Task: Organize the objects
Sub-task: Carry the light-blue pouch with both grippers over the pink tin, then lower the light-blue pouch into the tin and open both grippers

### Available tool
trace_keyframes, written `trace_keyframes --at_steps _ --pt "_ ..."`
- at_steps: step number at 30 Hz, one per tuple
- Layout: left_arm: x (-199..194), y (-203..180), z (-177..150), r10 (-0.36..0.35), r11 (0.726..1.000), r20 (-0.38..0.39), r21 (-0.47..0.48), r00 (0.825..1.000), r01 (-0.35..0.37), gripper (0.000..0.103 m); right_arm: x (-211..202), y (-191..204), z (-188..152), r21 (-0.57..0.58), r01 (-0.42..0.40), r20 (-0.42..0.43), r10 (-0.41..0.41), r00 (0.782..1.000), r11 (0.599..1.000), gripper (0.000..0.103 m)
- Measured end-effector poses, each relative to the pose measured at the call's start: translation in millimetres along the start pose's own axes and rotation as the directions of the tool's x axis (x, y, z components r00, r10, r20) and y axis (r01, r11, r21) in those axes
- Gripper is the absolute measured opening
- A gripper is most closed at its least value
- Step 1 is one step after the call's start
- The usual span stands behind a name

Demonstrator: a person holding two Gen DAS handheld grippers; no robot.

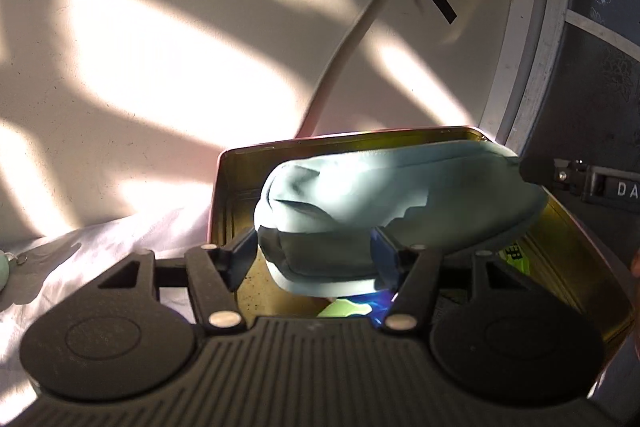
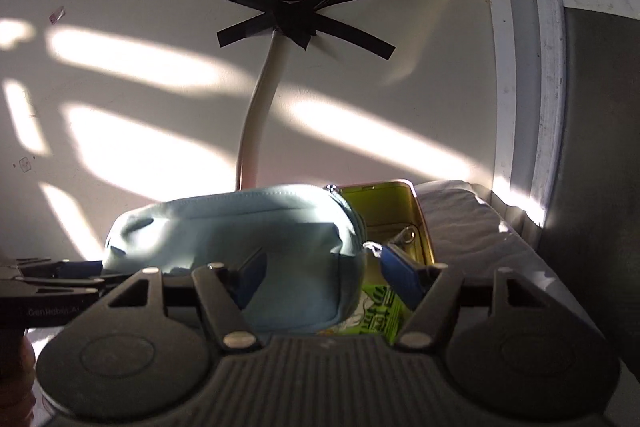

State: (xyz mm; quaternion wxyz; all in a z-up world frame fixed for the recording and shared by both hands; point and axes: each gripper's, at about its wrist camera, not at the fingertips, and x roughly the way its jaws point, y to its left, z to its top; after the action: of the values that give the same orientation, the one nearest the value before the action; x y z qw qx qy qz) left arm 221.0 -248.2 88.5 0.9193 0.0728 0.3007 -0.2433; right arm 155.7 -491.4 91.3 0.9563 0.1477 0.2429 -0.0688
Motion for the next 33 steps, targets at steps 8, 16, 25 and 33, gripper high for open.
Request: trace_keyframes --at_steps 8,16,25,33 --pt "-36.4 -21.1 -26.5 -0.033 0.996 0.019 0.079 0.999 0.031 0.070 -36.2 3.6 -33.6 0.049 -0.062 0.060 0.059 0.996 0.997 0.071" --pt "-88.2 -40.0 -57.4 0.007 0.990 0.068 0.140 0.998 -0.017 0.070 -90.5 29.5 -79.1 0.060 -0.096 0.123 0.089 0.988 0.994 0.072" --pt "-109.4 -19.7 -92.8 0.046 0.994 0.040 0.094 0.998 -0.050 0.073 -141.9 50.0 -126.4 0.111 -0.050 0.189 0.028 0.982 0.993 0.076" --pt "-115.1 8.1 -126.1 0.097 0.994 0.006 0.049 0.995 -0.097 0.074 -144.8 53.1 -153.1 0.132 -0.028 0.105 0.014 0.994 0.991 0.077"
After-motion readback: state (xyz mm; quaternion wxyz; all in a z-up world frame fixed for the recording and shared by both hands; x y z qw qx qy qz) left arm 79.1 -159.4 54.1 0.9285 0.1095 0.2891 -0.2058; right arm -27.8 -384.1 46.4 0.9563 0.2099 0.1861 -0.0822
